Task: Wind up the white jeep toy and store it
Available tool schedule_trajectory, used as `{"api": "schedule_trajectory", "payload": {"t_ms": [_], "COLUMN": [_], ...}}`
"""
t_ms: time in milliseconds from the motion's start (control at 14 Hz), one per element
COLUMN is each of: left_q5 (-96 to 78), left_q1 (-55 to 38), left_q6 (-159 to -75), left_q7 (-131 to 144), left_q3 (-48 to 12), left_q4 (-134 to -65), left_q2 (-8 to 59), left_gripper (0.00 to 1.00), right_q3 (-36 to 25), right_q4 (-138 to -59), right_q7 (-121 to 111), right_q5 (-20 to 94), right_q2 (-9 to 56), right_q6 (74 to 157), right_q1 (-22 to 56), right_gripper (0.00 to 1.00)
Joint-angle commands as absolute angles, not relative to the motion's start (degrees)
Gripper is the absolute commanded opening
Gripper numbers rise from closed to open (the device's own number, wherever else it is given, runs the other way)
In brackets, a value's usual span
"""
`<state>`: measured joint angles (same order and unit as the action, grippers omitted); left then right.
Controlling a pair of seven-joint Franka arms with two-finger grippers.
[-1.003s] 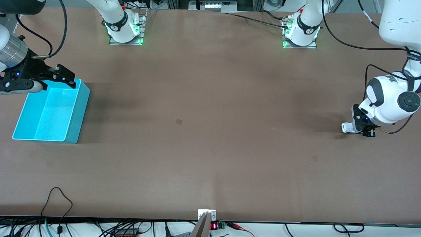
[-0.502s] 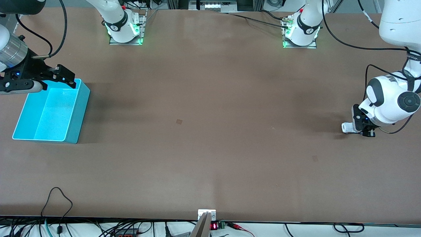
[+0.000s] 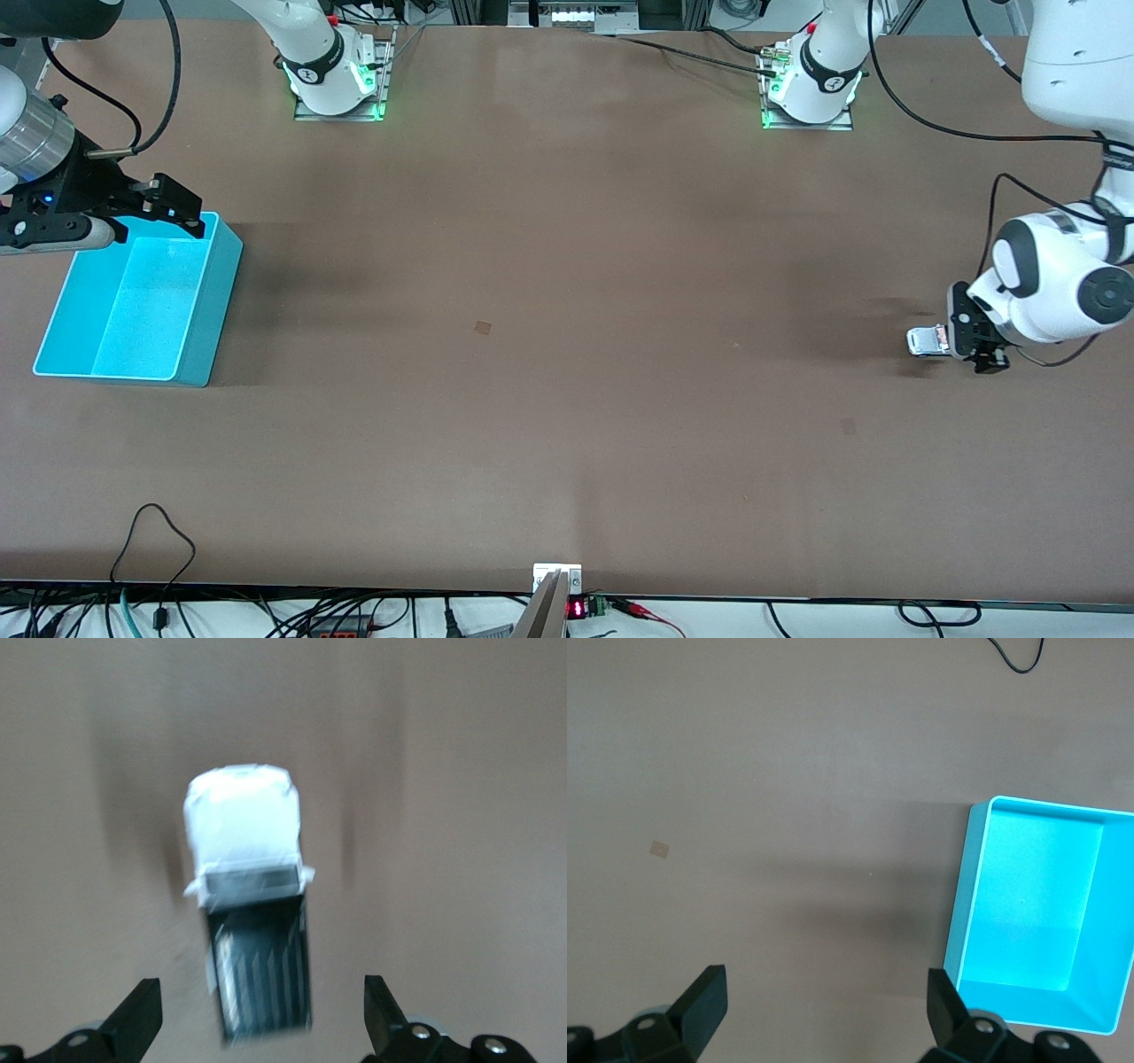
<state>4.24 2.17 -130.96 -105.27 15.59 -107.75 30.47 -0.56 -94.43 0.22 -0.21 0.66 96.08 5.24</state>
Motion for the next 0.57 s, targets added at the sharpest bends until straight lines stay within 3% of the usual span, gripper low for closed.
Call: {"api": "schedule_trajectory", "payload": {"t_ms": [0,502], "left_q5": [4.22,4.22], "left_q1": [2.11,2.11], "left_q6": [-126.22,-120.07], "left_q7": [-104.6,-95.02], "left_q3": [15.21,13.63], "left_q4": [-104.77,-100.12], "left_q2": [29.27,28.04], "left_gripper": [1.0,1.0], "right_q3": [-0.35,-0.35], "right_q4": [-93.96,-93.96], "right_q7": [0.62,0.62], "right_q5": [-0.79,-0.79], "right_q2": [0.44,0.44], "right_q6": [95.19,95.19], "right_q1": [5.19,5.19], "right_gripper": [1.0,1.0]}}
